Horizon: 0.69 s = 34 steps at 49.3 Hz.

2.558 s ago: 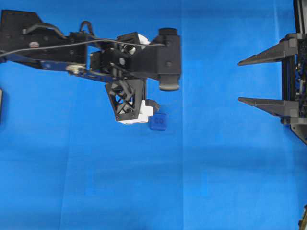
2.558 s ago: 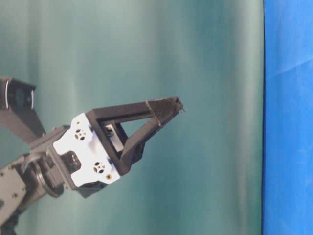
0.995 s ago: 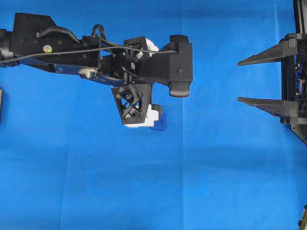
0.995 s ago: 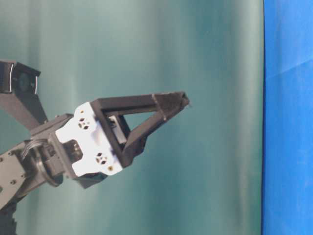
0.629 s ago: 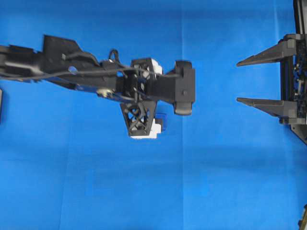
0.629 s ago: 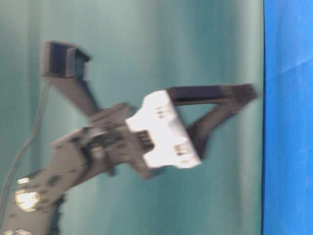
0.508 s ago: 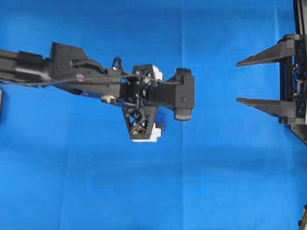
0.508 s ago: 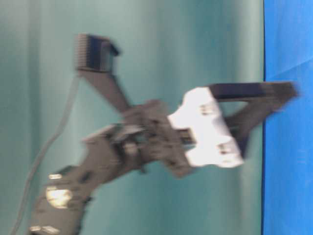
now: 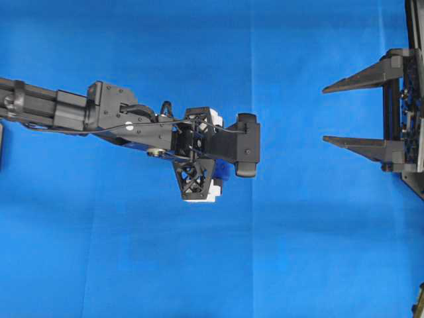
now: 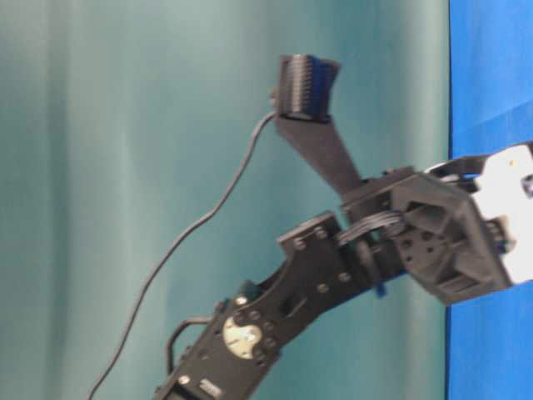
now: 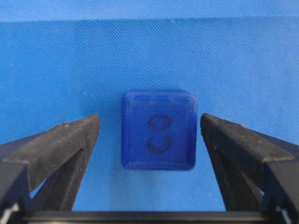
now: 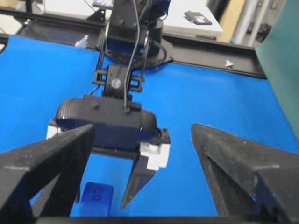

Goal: Handover the blue block to the right arm after grasping it with the left arm, then place it in the designated position.
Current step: 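Close the left gripper on the blue cube and lift it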

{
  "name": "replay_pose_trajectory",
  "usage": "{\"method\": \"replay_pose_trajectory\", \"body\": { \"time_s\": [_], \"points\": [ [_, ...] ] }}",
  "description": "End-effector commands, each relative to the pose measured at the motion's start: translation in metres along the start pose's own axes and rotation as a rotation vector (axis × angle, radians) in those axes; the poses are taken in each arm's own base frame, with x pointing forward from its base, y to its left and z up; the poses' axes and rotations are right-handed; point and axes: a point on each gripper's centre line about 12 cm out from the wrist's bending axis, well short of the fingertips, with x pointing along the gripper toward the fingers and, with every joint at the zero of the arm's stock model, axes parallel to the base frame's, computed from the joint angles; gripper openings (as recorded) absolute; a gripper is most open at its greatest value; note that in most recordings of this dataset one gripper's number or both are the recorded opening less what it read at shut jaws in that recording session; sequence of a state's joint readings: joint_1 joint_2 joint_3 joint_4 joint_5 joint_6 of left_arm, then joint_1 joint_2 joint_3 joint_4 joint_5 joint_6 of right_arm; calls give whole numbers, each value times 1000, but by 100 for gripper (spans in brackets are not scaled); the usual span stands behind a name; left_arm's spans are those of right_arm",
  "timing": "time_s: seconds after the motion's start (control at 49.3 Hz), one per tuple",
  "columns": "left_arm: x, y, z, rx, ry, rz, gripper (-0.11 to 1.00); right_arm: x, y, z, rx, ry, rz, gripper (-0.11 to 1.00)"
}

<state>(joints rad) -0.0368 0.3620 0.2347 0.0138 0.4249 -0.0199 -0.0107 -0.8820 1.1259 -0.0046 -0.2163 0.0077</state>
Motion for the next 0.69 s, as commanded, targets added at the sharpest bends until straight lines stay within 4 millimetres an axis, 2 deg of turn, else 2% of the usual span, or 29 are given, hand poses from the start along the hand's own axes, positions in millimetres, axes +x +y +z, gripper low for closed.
{"method": "replay_pose_trajectory", "body": {
  "time_s": [0.0, 0.508, 0.589, 0.67],
  "points": [
    [-4, -2, 8, 6, -34, -2, 93, 2, 0, 9, 0, -25, -2, 98],
    [-1, -3, 6, 7, -25, -4, 90, 3, -1, 8, -1, -20, -3, 98],
    [-1, -4, 7, 5, -28, -4, 78, 3, -1, 8, -1, -18, -3, 98],
    [-1, -4, 7, 5, -28, -4, 54, 2, -1, 9, -1, -20, -3, 98]
  ]
}}
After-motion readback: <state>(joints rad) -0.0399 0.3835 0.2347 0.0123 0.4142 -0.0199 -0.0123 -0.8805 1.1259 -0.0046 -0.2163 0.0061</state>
